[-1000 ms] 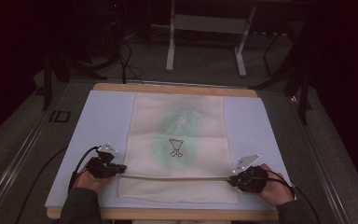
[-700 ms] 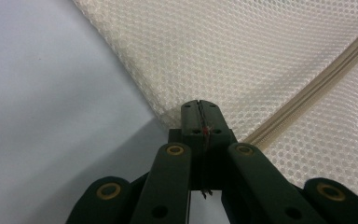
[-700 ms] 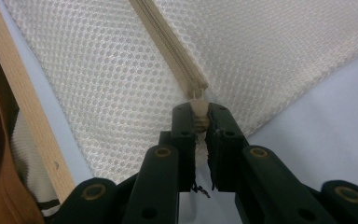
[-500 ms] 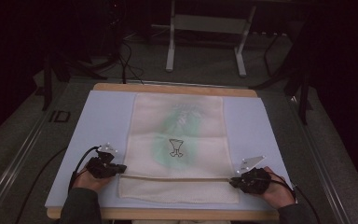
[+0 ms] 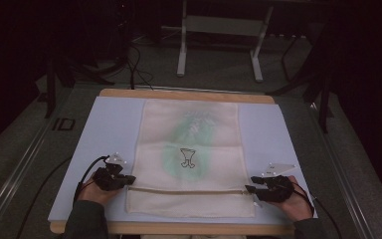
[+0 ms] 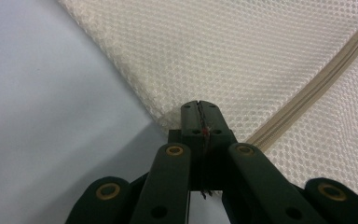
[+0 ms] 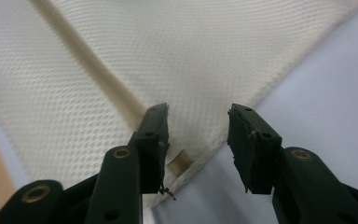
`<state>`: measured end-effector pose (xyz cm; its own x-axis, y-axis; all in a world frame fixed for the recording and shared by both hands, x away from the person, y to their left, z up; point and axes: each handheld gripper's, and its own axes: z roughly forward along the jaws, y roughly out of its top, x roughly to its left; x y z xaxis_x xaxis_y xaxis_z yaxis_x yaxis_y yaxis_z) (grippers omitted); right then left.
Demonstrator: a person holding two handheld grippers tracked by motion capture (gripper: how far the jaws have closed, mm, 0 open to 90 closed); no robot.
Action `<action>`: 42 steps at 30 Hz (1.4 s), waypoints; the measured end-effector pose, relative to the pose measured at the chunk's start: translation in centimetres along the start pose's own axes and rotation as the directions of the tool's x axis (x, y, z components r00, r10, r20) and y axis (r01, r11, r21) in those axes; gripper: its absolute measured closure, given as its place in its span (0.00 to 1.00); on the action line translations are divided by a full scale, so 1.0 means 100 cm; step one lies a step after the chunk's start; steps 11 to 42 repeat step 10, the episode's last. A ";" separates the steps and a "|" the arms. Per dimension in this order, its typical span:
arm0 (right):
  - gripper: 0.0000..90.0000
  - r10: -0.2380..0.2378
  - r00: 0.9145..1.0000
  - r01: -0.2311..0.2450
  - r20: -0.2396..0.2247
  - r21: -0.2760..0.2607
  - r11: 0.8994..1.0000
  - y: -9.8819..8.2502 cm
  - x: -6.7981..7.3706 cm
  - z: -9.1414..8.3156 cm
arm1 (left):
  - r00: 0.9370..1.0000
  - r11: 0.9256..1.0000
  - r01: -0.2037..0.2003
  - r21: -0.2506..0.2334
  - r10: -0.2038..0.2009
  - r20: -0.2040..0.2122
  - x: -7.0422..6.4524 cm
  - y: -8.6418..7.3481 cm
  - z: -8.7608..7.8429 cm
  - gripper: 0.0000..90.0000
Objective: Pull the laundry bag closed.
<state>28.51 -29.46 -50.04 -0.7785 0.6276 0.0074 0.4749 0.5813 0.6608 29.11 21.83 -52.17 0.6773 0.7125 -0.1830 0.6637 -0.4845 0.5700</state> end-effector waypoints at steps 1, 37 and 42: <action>0.64 0.009 1.000 -0.009 0.007 -0.006 1.000 0.000 0.000 0.000 | 1.000 1.000 -0.006 -0.007 0.006 0.002 0.000 0.000 -0.001 1.00; 0.60 0.076 0.995 -0.072 0.065 -0.065 0.995 -0.009 -0.007 0.007 | 0.999 0.996 -0.017 -0.083 0.014 -0.035 0.001 0.001 -0.007 0.95; 0.60 0.076 0.995 -0.072 0.065 -0.065 0.995 -0.009 -0.007 0.007 | 0.999 0.996 -0.017 -0.083 0.014 -0.035 0.001 0.001 -0.007 0.95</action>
